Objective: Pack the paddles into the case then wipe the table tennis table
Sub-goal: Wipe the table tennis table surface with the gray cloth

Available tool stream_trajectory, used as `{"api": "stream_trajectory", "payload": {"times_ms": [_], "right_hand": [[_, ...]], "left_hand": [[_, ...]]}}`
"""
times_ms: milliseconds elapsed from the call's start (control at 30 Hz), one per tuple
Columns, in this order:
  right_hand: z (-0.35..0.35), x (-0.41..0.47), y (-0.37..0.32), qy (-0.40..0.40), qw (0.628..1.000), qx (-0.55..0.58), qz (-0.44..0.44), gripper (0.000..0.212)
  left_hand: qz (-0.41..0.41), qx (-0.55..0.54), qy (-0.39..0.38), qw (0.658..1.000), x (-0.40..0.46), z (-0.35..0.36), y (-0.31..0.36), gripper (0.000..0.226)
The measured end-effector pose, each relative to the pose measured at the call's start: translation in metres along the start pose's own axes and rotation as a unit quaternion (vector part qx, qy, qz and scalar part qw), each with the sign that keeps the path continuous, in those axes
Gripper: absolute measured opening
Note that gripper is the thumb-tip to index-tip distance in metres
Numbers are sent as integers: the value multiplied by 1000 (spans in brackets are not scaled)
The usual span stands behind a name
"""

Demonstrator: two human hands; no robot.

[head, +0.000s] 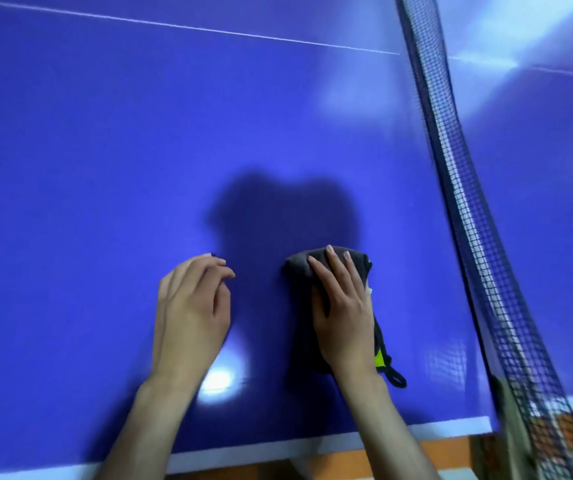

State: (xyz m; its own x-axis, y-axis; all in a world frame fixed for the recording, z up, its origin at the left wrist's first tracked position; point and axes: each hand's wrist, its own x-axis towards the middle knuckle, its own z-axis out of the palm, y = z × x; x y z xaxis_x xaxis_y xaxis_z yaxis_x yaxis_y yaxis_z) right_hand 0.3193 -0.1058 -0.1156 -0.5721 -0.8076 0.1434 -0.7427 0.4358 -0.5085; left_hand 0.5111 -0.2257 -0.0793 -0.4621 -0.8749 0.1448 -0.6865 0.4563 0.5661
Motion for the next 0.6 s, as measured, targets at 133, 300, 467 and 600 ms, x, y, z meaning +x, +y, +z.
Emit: {"api": "stream_trajectory", "payload": {"times_ms": [133, 300, 467, 600], "right_hand": [[-41, 2, 67, -3, 1000, 3, 22, 48], [-91, -2, 146, -14, 999, 0, 50, 47], [-107, 15, 178, -14, 998, 30, 51, 42], [-106, 51, 185, -24, 998, 42, 45, 44]], "left_hand": [[0, 12, -24, 1000, 8, 27, 40, 25], [11, 30, -40, 999, 14, 51, 71, 26], [6, 40, -34, 999, 21, 57, 80, 27], [-2, 43, -26, 999, 25, 55, 73, 27]]}}
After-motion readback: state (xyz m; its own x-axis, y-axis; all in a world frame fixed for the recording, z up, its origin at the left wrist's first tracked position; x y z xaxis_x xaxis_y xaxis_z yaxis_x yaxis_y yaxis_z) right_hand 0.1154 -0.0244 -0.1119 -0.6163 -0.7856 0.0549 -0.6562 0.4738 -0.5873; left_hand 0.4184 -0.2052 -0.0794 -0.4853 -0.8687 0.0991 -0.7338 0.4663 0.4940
